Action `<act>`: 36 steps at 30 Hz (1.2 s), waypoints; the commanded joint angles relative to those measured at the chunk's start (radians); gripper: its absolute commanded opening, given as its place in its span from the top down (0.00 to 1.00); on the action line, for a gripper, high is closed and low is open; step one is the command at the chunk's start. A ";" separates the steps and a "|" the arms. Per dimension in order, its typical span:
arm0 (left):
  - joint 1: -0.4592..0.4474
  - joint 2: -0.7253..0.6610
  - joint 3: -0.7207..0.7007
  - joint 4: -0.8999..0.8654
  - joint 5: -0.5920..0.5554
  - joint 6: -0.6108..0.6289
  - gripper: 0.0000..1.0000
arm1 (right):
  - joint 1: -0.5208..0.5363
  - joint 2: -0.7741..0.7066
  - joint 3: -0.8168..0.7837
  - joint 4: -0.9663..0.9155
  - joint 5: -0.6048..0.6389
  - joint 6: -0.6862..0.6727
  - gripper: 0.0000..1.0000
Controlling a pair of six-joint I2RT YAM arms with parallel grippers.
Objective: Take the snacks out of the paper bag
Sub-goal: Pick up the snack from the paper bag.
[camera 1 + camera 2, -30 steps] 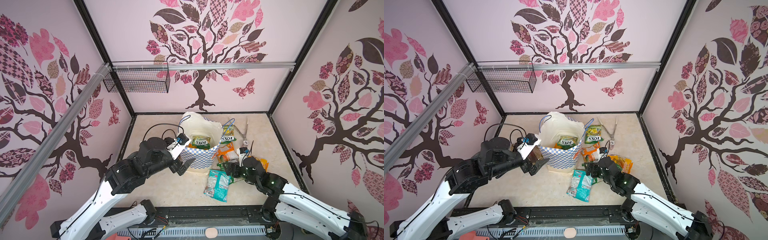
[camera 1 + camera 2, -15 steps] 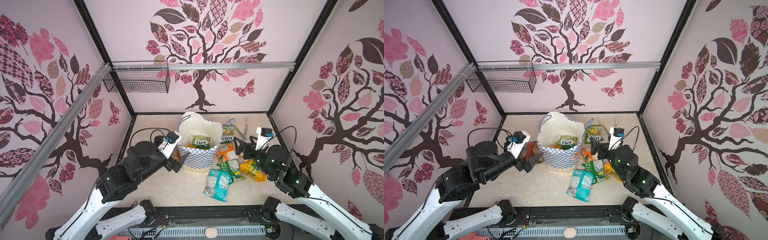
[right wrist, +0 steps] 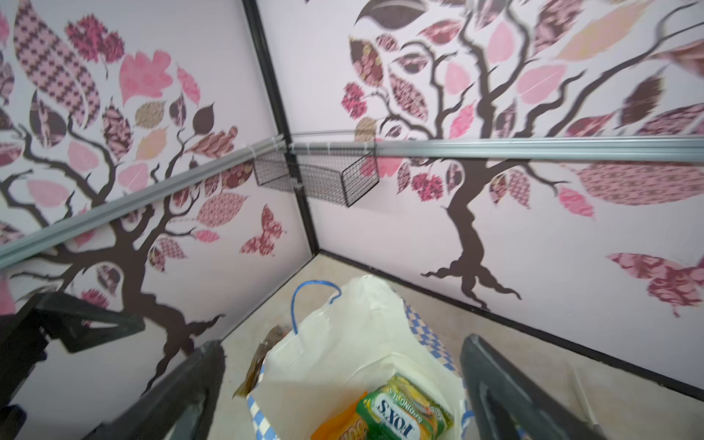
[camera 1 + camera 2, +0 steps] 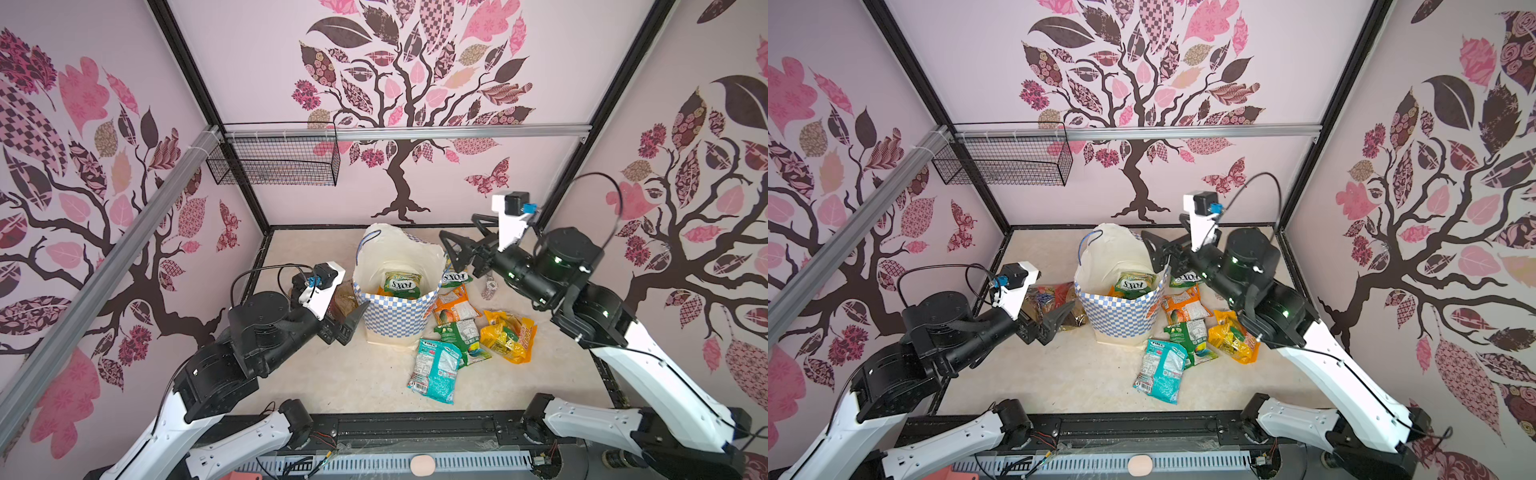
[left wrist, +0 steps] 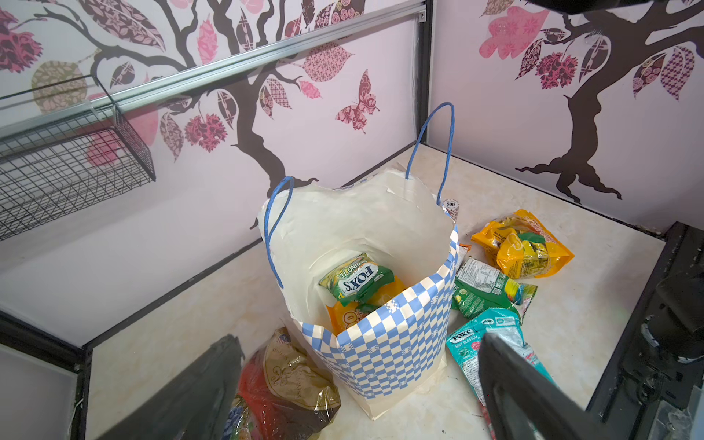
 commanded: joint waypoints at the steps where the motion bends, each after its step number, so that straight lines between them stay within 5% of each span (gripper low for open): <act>1: -0.003 -0.012 -0.019 -0.004 -0.014 -0.018 0.02 | -0.001 0.169 0.165 -0.269 -0.125 -0.047 0.00; 18: -0.004 -0.031 -0.020 -0.051 -0.049 -0.048 0.01 | -0.001 0.688 0.437 -0.609 -0.096 -0.096 0.00; 36: -0.004 -0.022 -0.025 -0.050 -0.056 -0.058 0.02 | -0.001 0.948 0.357 -0.564 -0.114 -0.089 0.01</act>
